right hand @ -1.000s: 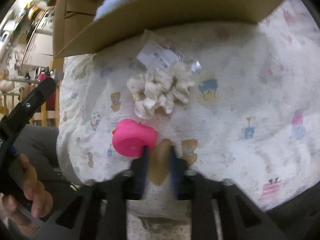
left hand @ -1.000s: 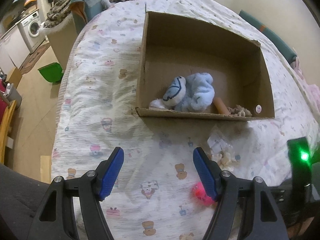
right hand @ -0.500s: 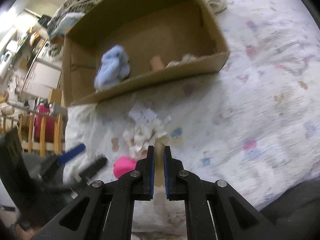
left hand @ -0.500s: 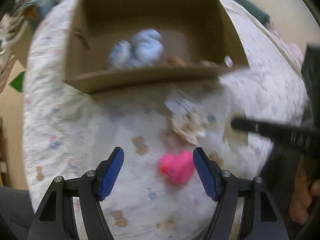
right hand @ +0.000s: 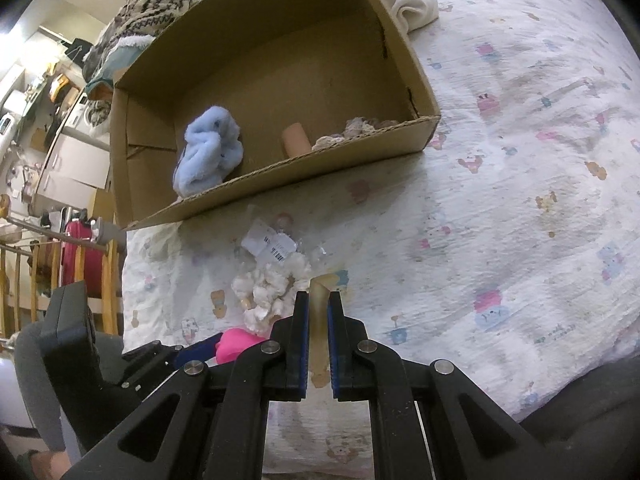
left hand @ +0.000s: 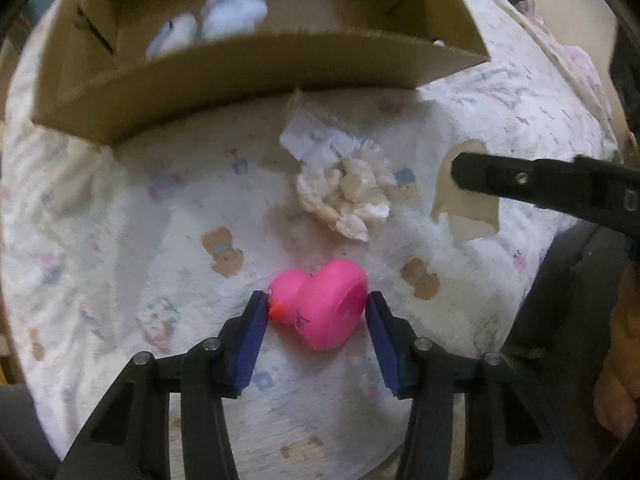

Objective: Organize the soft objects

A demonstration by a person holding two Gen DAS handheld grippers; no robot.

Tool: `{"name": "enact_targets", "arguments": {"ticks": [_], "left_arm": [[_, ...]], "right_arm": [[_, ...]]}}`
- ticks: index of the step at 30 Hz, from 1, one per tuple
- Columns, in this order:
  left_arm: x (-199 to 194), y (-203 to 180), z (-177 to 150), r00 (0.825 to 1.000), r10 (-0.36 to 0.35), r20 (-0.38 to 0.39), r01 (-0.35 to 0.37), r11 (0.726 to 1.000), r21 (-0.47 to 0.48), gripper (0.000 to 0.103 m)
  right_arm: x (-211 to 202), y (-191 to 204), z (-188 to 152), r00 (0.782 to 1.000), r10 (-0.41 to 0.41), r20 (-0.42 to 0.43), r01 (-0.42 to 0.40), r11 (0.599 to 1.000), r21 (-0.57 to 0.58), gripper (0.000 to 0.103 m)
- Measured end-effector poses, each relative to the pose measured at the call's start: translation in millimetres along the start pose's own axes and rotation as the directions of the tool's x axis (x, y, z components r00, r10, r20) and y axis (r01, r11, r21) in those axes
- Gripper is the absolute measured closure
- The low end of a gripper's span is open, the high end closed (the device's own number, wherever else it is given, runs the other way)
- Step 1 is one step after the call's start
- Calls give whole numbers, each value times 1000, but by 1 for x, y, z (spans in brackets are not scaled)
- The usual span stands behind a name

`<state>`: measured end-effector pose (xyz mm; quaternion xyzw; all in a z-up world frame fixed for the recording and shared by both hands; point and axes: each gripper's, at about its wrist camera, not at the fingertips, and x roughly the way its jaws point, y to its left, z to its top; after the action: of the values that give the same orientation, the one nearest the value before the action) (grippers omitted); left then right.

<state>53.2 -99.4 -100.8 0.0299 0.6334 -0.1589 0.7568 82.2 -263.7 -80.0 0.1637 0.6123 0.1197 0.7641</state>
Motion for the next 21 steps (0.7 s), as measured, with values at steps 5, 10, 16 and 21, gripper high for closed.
{"name": "enact_targets", "arguments": {"ticks": [5,10,16,21], "left_arm": [[-6,10,-1,998,57,22,-56,998,-38,58],[-14,31,-1,993,110,39,-105,988,-113,58],[-29,51,-4,982,166,88,-147,971,-188,58],[-46,65,-7,968,206,145,-166,954,-251,58]], "right_arm": [[-2,3,-1,1000,0,-1,0,1000,-12,93],[-1,4,-2,1000,-8,-4,8,1000,-24,93],[-4,10,-4,1000,-11,6,11,999,-49,93],[-12,16,-3,999,-16,46,20,997,-81,93]]}}
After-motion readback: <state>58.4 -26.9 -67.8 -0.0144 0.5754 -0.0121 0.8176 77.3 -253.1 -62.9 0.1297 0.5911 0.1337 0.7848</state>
